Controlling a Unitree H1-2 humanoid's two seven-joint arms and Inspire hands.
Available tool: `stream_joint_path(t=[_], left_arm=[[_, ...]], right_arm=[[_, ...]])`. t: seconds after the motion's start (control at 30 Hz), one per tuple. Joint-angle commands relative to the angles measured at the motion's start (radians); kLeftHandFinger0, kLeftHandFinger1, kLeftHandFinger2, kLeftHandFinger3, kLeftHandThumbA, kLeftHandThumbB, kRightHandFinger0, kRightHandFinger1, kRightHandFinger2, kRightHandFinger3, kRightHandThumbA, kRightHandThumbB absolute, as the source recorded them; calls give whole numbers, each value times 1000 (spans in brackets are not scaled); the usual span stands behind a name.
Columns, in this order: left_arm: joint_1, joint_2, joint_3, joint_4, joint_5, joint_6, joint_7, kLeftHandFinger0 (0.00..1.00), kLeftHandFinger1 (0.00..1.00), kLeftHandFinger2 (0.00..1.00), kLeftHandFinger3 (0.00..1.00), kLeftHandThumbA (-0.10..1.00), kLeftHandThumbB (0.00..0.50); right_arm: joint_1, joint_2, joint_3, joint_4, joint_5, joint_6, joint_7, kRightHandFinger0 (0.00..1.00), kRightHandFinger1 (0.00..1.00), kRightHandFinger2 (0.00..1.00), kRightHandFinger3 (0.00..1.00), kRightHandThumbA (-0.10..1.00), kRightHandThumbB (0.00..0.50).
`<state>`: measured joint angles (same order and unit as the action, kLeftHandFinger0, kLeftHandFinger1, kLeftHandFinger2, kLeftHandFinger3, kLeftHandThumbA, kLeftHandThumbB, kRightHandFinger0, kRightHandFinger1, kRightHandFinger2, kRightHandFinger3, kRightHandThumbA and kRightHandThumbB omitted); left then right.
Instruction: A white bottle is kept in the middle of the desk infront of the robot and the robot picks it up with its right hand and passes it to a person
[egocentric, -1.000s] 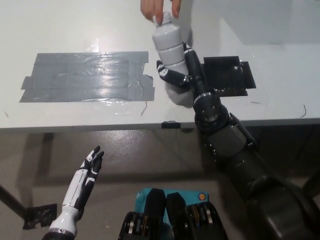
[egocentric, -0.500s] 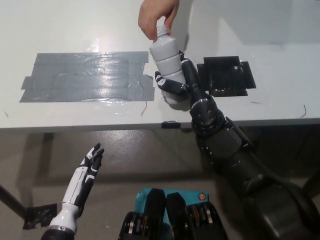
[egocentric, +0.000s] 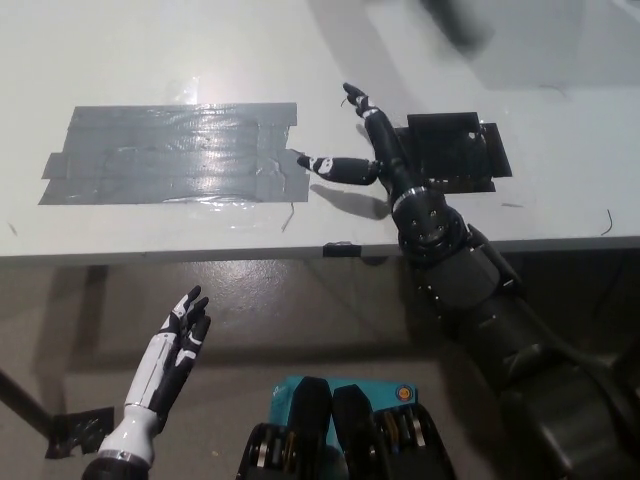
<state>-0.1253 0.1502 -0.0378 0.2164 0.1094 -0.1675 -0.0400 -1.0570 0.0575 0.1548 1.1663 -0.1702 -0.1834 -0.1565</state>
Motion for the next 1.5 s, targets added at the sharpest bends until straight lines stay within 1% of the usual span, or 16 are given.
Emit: stream_joint_path(t=[0.0, 0.17, 0.2, 0.27, 0.33, 0.37, 0.43, 0.6, 0.7, 0.77, 0.83, 0.87, 1.03, 1.13, 1.4, 1.47], left_arm=[[-18, 8, 3, -22, -14, 5, -14, 1000, 1000, 1000, 1000, 889, 23], [-27, 19, -5, -15, 16, -10, -6, 1000, 1000, 1000, 1000, 951, 21], [-28, 18, -3, -16, 12, -7, -7, 1000, 1000, 1000, 1000, 936, 4], [-37, 19, 6, -20, -9, 4, -14, 1000, 1000, 1000, 1000, 899, 28], [-43, 21, 6, -24, -10, 5, -16, 1000, 1000, 1000, 1000, 891, 11], [-46, 22, 7, -24, -13, 7, -18, 1000, 1000, 1000, 1000, 884, 14], [-50, 20, 8, -17, -13, 0, -14, 1000, 1000, 1000, 1000, 886, 16], [-50, 20, 2, 9, 17, -28, 6, 1000, 1000, 1000, 1000, 952, 29], [-46, 21, 2, 8, 20, -23, 6, 1000, 1000, 1000, 1000, 956, 40], [-44, 22, 4, 12, 15, -23, 4, 1000, 1000, 1000, 1000, 957, 48], [-40, 20, 6, 21, 7, -30, 5, 1000, 1000, 1000, 1000, 949, 42], [-36, 17, 5, 21, 8, -30, 6, 1000, 1000, 1000, 1000, 939, 32], [-30, 12, 7, 26, 6, -35, 11, 1000, 1000, 1000, 1000, 932, 31], [-25, 13, 8, 18, 8, -26, 11, 1000, 1000, 1000, 1000, 941, 23], [-19, 5, 8, 31, 1, -38, 12, 1000, 1000, 1000, 1000, 931, 21], [-19, 5, 9, 31, 2, -45, 13, 1000, 1000, 1000, 1000, 918, 17]], right_arm=[[-16, -28, -4, -114, 4, -29, 44, 1000, 1000, 1000, 1000, 936, 500], [76, -54, -15, -334, 14, 14, 76, 1000, 1000, 1000, 1000, 924, 500], [128, -67, -10, -437, 9, 21, 89, 1000, 1000, 1000, 1000, 937, 494], [191, -82, -6, -579, 9, 53, 115, 1000, 1000, 1000, 1000, 955, 500], [256, -94, 0, -722, 11, 73, 134, 1000, 1000, 1000, 1000, 951, 498], [303, -99, 1, -819, 29, 80, 153, 1000, 1000, 1000, 1000, 922, 447], [378, -109, 8, -976, 69, 102, 192, 1000, 1000, 1000, 1000, 897, 416], [568, -144, 37, -1344, 82, 163, 226, 1000, 1000, 1000, 1000, 927, 437], [658, -172, 45, -1445, 108, 146, 249, 1000, 1000, 1000, 1000, 925, 409], [722, -192, 46, -1484, 118, 127, 258, 1000, 1000, 1000, 1000, 906, 388], [761, -201, 45, -1498, 116, 121, 261, 1000, 1000, 1000, 1000, 903, 389], [794, -209, 40, -1499, 109, 115, 258, 1000, 1000, 1000, 1000, 917, 414], [876, -218, 16, -1465, 148, 123, 257, 1000, 1000, 1000, 1000, 888, 386], [892, -214, 1, -1379, 155, 108, 249, 1000, 1000, 1000, 1000, 886, 400], [875, -223, -19, -1048, 130, 40, 252, 1000, 1000, 1000, 1000, 827, 302], [865, -219, -20, -999, 133, 24, 256, 1000, 1000, 1000, 1000, 822, 301]])
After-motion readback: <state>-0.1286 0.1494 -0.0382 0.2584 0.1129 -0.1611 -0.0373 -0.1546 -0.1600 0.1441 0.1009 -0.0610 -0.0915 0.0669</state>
